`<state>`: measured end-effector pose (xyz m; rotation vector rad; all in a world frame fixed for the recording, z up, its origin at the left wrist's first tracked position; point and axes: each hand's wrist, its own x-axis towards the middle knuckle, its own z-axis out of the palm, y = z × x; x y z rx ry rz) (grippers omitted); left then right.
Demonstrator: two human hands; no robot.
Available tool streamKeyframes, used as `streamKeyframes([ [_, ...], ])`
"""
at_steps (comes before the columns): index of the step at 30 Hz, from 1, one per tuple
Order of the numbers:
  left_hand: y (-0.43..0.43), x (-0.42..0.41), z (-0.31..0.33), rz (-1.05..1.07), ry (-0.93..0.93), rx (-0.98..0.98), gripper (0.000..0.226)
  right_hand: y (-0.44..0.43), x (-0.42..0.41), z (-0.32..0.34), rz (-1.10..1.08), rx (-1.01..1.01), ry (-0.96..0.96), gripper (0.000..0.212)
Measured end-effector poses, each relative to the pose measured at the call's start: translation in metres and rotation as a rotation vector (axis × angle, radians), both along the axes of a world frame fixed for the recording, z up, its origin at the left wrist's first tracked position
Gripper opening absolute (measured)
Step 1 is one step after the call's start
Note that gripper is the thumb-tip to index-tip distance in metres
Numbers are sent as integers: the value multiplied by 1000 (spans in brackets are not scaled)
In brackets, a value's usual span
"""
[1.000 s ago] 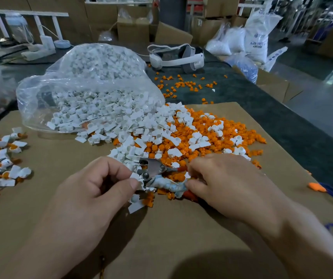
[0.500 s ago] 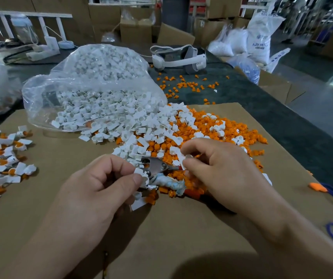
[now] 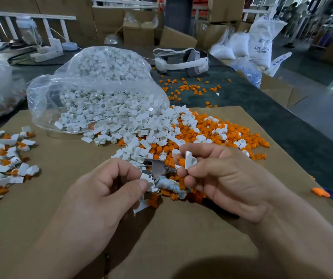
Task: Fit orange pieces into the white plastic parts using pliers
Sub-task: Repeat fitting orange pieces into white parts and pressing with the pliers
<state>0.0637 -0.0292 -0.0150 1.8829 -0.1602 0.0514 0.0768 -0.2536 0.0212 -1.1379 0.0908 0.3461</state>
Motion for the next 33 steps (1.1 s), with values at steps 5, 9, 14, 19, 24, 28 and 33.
streamKeyframes([
  [5, -1, 0, -1, 2, -8, 18, 46, 3, 0, 3, 21, 53, 33, 42],
  [9, -2, -2, -1, -1, -21, 18, 44, 4, 1, 2, 13, 110, 60, 36],
  [14, -3, -2, 0, -8, -25, 18, 44, 4, 1, 1, 18, 150, 79, 26],
  [19, -4, -4, 3, 1, -11, -4, 44, 5, 0, 0, 30, 66, 6, 32],
  [24, -4, -2, 2, 3, -3, -30, 43, 6, -4, 1, 47, -176, -57, 31],
  [28, -2, -1, 0, 13, -11, -38, 43, 3, -8, -3, -46, -869, -327, 17],
  [33, -1, -1, -3, 3, -10, -52, 43, -7, -2, -4, -146, -1376, -552, 29],
])
